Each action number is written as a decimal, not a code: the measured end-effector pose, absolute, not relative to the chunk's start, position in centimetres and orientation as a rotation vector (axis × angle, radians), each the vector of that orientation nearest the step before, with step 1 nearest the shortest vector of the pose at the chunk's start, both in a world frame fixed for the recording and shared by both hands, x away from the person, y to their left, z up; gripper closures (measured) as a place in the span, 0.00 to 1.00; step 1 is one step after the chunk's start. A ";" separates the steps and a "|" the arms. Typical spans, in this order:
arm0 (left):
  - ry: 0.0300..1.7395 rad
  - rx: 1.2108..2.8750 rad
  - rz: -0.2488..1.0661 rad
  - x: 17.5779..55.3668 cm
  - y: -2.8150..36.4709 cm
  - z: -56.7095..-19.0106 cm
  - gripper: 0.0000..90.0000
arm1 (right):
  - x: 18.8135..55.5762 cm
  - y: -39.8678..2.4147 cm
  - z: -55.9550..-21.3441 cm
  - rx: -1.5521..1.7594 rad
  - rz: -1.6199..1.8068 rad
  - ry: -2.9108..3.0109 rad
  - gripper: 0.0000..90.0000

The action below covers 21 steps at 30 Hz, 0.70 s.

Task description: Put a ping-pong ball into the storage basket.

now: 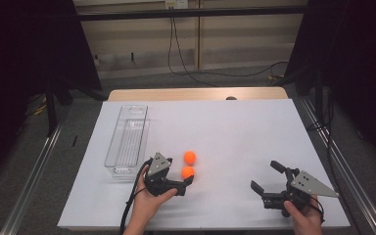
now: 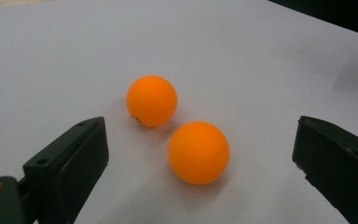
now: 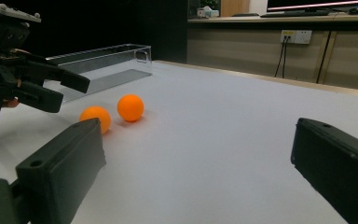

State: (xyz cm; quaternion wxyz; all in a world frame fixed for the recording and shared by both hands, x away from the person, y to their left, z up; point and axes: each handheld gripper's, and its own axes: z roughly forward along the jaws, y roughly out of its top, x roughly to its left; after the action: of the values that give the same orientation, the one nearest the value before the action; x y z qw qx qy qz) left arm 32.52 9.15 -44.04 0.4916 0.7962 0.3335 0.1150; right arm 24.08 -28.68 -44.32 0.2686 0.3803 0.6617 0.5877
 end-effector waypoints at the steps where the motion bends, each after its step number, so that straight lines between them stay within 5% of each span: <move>1: 0.812 1.932 0.280 32.6 9.1 -44.1 0.04 | 24.1 -28.7 -44.3 1.027 1.585 1.784 0.02; 21: 0.833 1.966 0.263 33.1 8.5 -44.3 0.05 | 24.1 -28.7 -44.3 1.028 1.586 1.784 0.03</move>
State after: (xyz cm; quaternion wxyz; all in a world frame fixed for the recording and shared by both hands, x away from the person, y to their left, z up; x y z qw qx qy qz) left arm 33.09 8.53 -44.26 0.4752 0.8041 0.3407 0.1077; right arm 24.10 -28.69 -44.31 0.2678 0.3812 0.6613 0.5880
